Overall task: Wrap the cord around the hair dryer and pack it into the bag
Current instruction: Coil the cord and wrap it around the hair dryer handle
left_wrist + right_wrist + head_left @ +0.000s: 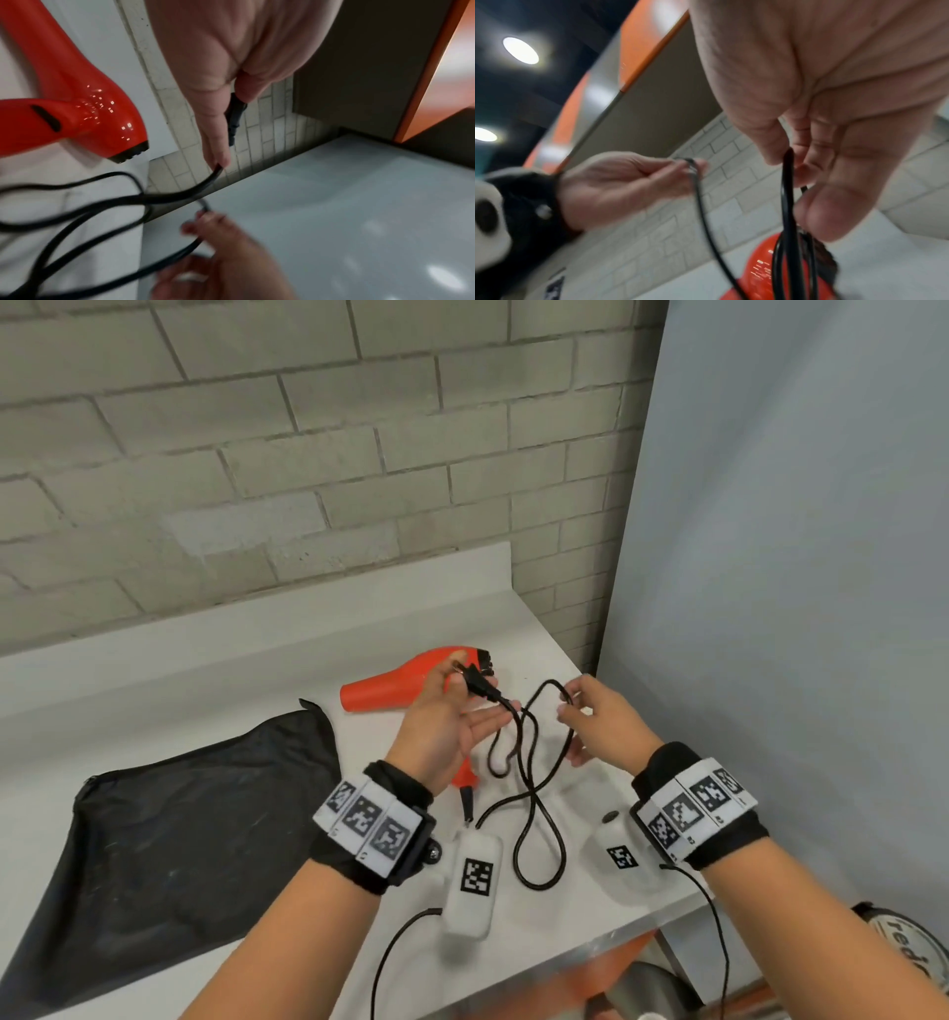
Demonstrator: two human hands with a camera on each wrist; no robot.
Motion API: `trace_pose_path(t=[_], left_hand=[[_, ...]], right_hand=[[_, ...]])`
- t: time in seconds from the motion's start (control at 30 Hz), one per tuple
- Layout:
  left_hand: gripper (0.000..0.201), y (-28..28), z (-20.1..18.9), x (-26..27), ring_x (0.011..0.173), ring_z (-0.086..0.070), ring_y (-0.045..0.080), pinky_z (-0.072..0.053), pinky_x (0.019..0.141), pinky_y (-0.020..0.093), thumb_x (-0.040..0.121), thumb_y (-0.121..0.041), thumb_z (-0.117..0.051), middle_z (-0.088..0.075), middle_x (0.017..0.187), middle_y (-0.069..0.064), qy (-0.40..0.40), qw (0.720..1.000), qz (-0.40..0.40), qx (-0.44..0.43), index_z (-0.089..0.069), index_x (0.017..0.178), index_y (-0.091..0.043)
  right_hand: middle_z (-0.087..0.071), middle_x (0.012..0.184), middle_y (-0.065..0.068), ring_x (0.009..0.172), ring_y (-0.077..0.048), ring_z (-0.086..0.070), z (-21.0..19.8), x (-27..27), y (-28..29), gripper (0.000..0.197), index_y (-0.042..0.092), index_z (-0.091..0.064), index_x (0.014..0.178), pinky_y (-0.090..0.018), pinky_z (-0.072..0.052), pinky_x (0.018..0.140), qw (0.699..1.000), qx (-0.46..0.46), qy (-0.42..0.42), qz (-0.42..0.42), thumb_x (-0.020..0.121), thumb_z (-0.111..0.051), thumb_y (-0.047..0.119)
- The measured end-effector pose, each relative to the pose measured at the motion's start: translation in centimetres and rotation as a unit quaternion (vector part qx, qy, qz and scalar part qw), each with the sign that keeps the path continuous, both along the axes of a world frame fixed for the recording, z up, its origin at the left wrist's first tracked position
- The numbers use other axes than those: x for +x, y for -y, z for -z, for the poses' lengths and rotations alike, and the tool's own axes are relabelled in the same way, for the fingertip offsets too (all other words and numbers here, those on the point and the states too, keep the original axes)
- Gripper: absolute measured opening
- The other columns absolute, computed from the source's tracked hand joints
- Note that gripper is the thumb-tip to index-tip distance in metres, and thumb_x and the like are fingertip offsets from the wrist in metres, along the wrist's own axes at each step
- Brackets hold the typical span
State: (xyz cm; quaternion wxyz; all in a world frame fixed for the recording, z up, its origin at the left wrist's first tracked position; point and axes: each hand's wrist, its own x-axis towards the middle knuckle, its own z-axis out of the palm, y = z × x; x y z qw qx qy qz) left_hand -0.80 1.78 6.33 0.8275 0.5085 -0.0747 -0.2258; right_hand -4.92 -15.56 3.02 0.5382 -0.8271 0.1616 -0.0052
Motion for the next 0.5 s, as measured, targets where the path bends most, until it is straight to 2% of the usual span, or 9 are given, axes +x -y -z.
trace_pose_path(t=[0.07, 0.13, 0.2, 0.27, 0.33, 0.4, 0.43, 0.5], left_hand=[[0.019, 1.0, 1.1, 0.0, 0.067, -0.068, 0.022, -0.057, 0.068, 0.028, 0.099, -0.012, -0.027, -0.055, 0.101, 0.014, -0.004, 0.999, -0.008, 0.037, -0.043, 0.107, -0.019], [0.019, 1.8, 2.0, 0.0, 0.075, -0.062, 0.021, -0.053, 0.072, 0.029, 0.098, -0.009, -0.031, -0.053, 0.108, 0.016, 0.004, 0.997, -0.003, 0.078, -0.043, 0.111, -0.015], [0.024, 2.3, 2.4, 0.1, 0.078, -0.059, 0.021, -0.051, 0.070, 0.029, 0.097, -0.008, -0.033, -0.053, 0.110, 0.015, -0.003, 0.995, 0.005, 0.104, -0.043, 0.118, -0.009], [0.029, 2.7, 2.6, 0.4, 0.083, -0.061, 0.024, -0.056, 0.064, 0.027, 0.096, -0.006, -0.035, -0.055, 0.110, 0.016, -0.050, 0.996, 0.011, 0.078, -0.043, 0.124, -0.002], [0.027, 2.7, 2.3, 0.5, 0.083, -0.062, 0.025, -0.057, 0.058, 0.025, 0.096, -0.011, -0.037, -0.058, 0.103, 0.015, -0.100, 0.994, 0.021, 0.039, -0.049, 0.117, 0.001], [0.023, 2.6, 2.1, 0.6, 0.080, -0.061, 0.022, -0.057, 0.059, 0.026, 0.095, -0.023, -0.042, -0.061, 0.090, 0.010, -0.098, 0.993, 0.045, 0.045, -0.056, 0.100, -0.006], [0.020, 2.7, 2.1, 0.7, 0.078, -0.061, 0.019, -0.056, 0.060, 0.025, 0.094, -0.024, -0.045, -0.061, 0.086, 0.008, -0.075, 0.993, 0.057, 0.068, -0.058, 0.093, -0.008], [0.014, 2.6, 2.3, 0.7, 0.073, -0.062, 0.016, -0.055, 0.058, 0.022, 0.093, -0.014, -0.047, -0.059, 0.080, 0.008, -0.041, 0.992, 0.061, 0.103, -0.057, 0.086, -0.008]], right_hand=[[-0.048, 0.101, -0.004, 0.052, -0.022, -0.055, -1.2, -0.6, -1.3, 0.009, 0.011, -0.044, 0.101, -0.043, -0.057, 0.060, 0.998, -0.001, 0.054, -0.031, 0.093, -0.047, 0.014], [-0.047, 0.106, -0.004, 0.055, -0.023, -0.056, -2.1, -1.1, -2.3, 0.010, 0.012, -0.046, 0.102, -0.044, -0.056, 0.062, 0.994, -0.019, 0.085, -0.073, 0.092, -0.049, 0.012], [-0.046, 0.110, -0.004, 0.059, -0.024, -0.057, -2.4, -1.3, -2.9, 0.013, 0.019, -0.047, 0.100, -0.037, -0.056, 0.062, 0.987, -0.051, 0.101, -0.117, 0.090, -0.052, 0.012], [-0.045, 0.112, -0.004, 0.060, -0.018, -0.056, -2.2, -1.2, -3.1, 0.018, 0.020, -0.051, 0.101, -0.018, -0.052, 0.057, 0.981, -0.089, 0.110, -0.134, 0.087, -0.058, 0.010], [-0.044, 0.111, -0.002, 0.063, -0.005, -0.050, -1.6, -1.0, -3.1, 0.023, 0.015, -0.057, 0.104, -0.009, -0.047, 0.058, 0.977, -0.120, 0.117, -0.129, 0.083, -0.063, 0.008], [-0.043, 0.108, 0.000, 0.067, 0.003, -0.047, -1.2, -0.8, -3.1, 0.025, 0.012, -0.061, 0.105, -0.005, -0.044, 0.061, 0.976, -0.133, 0.116, -0.125, 0.080, -0.066, 0.008], [-0.043, 0.107, 0.001, 0.069, 0.003, -0.047, -1.1, -0.8, -3.1, 0.024, 0.010, -0.062, 0.104, -0.004, -0.043, 0.063, 0.976, -0.136, 0.115, -0.127, 0.080, -0.067, 0.010], [-0.043, 0.105, 0.001, 0.075, -0.001, -0.048, -0.8, -0.6, -3.2, 0.016, 0.009, -0.065, 0.099, -0.006, -0.040, 0.067, 0.973, -0.153, 0.112, -0.129, 0.084, -0.063, 0.016]])
